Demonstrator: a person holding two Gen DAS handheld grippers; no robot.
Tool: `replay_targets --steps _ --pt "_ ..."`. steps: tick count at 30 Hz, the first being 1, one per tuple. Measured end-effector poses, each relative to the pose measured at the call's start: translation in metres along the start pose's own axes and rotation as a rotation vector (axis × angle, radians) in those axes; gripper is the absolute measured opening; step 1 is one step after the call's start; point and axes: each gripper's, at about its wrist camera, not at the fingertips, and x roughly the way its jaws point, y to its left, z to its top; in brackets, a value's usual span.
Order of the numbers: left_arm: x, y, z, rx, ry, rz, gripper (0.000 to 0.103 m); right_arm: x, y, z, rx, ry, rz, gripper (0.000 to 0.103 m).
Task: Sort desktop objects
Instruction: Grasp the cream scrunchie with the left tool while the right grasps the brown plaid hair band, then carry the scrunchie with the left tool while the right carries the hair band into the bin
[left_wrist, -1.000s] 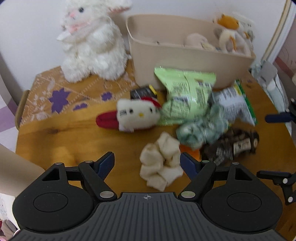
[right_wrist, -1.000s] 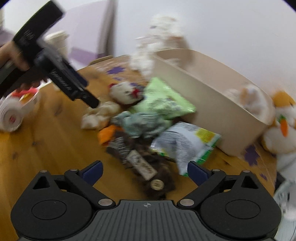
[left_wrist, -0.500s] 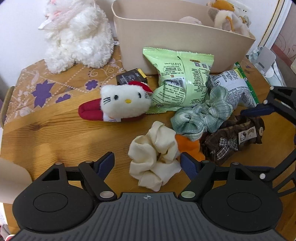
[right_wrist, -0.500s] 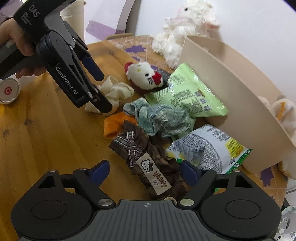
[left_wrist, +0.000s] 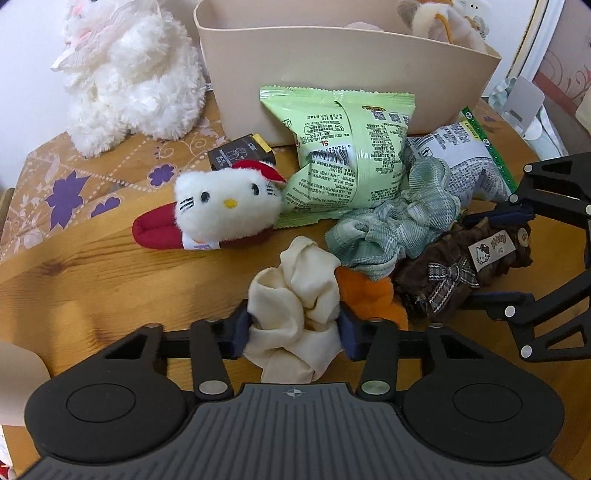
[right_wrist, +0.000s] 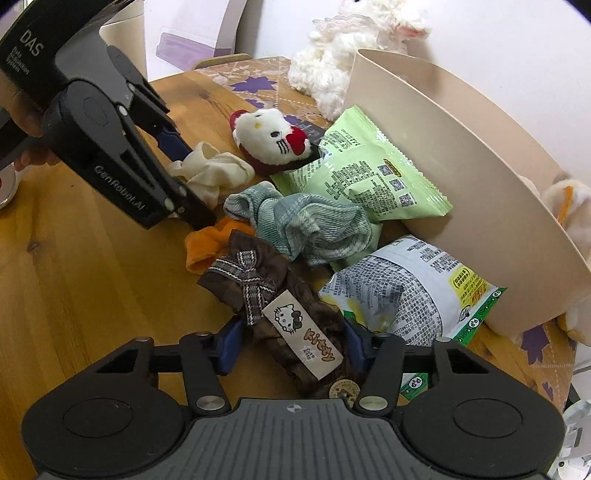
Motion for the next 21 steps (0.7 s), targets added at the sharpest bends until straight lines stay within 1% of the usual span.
replay_targets --steps 1,2,3,4,7,10,12,16,21 --pt "0.000 0.000 0.000 0.003 0.001 0.003 0.035 0.000 0.000 0.000 -0.008 -0.002 -0.005 0.043" --pt "-0.001 0.000 0.000 0.005 0.003 0.001 0.033 -0.002 0.001 0.000 -0.011 -0.007 -0.011 0.040" --pt "-0.001 0.000 0.000 0.006 0.004 -0.004 0.028 -0.004 0.001 -0.001 -0.005 -0.011 -0.010 0.040" --pt "-0.001 0.000 -0.001 0.009 0.007 -0.008 0.026 -0.005 0.000 -0.003 -0.004 -0.014 -0.007 0.040" --pt "-0.004 0.000 -0.004 0.012 0.009 -0.010 0.024 -0.009 0.002 -0.006 -0.016 -0.020 -0.022 0.038" --pt "-0.010 0.000 -0.007 0.006 0.002 -0.010 0.024 -0.017 0.003 -0.011 0.001 -0.031 -0.023 0.036" --pt "-0.015 0.000 -0.008 0.002 -0.008 -0.019 0.024 -0.024 0.003 -0.014 0.004 -0.038 -0.019 0.028" --pt "-0.027 -0.002 -0.008 0.014 -0.032 -0.029 0.024 -0.037 0.004 -0.020 0.013 -0.052 -0.021 0.028" --pt "-0.040 -0.001 -0.008 0.010 -0.057 -0.032 0.024 -0.053 0.003 -0.023 0.025 -0.079 -0.049 0.028"
